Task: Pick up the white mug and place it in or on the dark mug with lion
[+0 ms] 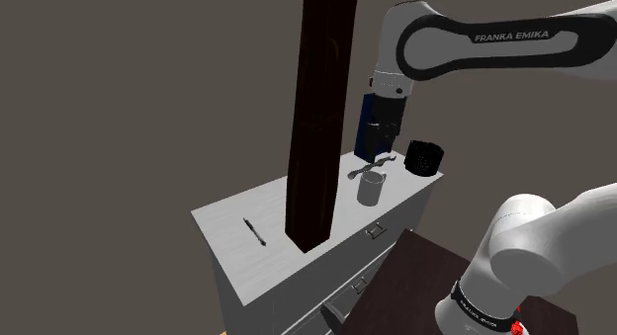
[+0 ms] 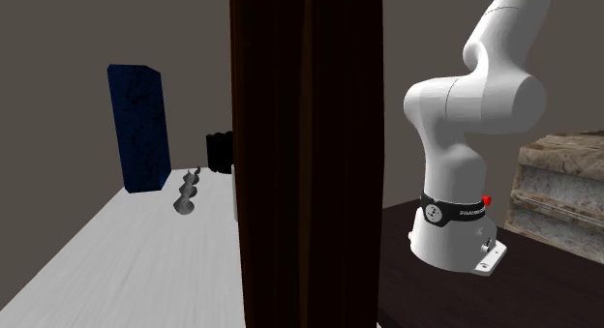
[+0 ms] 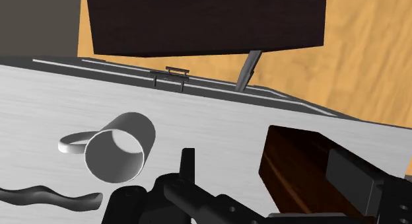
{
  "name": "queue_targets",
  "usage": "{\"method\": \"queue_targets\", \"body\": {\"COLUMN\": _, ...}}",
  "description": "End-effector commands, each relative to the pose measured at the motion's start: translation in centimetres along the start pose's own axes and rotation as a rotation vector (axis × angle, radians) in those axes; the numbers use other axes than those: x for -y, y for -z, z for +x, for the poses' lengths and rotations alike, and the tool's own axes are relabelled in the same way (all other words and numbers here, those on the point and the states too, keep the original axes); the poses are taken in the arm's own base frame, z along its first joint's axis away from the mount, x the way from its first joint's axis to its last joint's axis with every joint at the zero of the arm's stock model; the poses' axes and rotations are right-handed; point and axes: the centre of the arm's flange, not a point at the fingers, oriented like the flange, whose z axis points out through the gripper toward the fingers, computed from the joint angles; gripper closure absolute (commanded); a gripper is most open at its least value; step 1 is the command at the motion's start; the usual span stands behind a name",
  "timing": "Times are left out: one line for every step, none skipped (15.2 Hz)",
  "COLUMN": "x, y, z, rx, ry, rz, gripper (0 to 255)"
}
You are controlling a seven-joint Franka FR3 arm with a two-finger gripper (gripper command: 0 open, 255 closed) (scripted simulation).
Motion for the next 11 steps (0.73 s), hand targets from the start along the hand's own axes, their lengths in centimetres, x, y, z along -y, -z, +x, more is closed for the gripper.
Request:
{"method": "queue_targets", "body": {"x": -1.4, "y": -1.8, "z": 1.3, "rx": 0.015, "ry": 0.015, "rz": -0.008, "gripper": 0}}
{"method": "queue_targets", "body": {"x": -2.1, "y": -2.8, "z": 1.9, "rx": 0.022, "ry": 0.022, "rz": -0.012, "gripper": 0}}
{"method": "queue_targets", "body": {"x": -2.7, "y": -3.8, "z": 2.5, "rx": 0.03, "ry": 0.029, "rz": -0.016, "gripper": 0}}
{"method": "queue_targets", "body": {"x": -3.4, "y": -4.8, "z": 3.1, "rx": 0.038, "ry": 0.036, "rz": -0.02, "gripper": 0}}
{"method": "queue_targets", "body": {"x": -4.1, "y": -5.8, "z": 3.7, "rx": 0.045, "ry": 0.043, "rz": -0.023, "gripper": 0}}
{"method": "queue_targets", "body": {"x": -4.8, "y": -6.8, "z": 4.2, "rx": 0.053, "ry": 0.05, "rz": -0.027, "gripper": 0}}
{"method": "queue_targets", "body": {"x": -5.4, "y": -7.8, "z": 4.8, "rx": 0.061, "ry": 0.057, "rz": -0.031, "gripper": 0}}
{"method": "queue_targets", "body": {"x": -6.1, "y": -8.8, "z": 5.4, "rx": 0.068, "ry": 0.064, "rz": -0.035, "gripper": 0}}
{"method": "queue_targets", "body": {"x": -6.8, "y": -9.8, "z": 6.0, "rx": 0.076, "ry": 0.071, "rz": -0.039, "gripper": 0}}
{"method": "queue_targets", "body": {"x": -7.4, "y": -10.8, "z": 6.6, "rx": 0.084, "ry": 0.078, "rz": -0.042, "gripper": 0}}
{"method": "queue_targets", "body": {"x": -8.1, "y": -11.8, "z": 7.1, "rx": 0.092, "ry": 0.085, "rz": -0.046, "gripper": 0}}
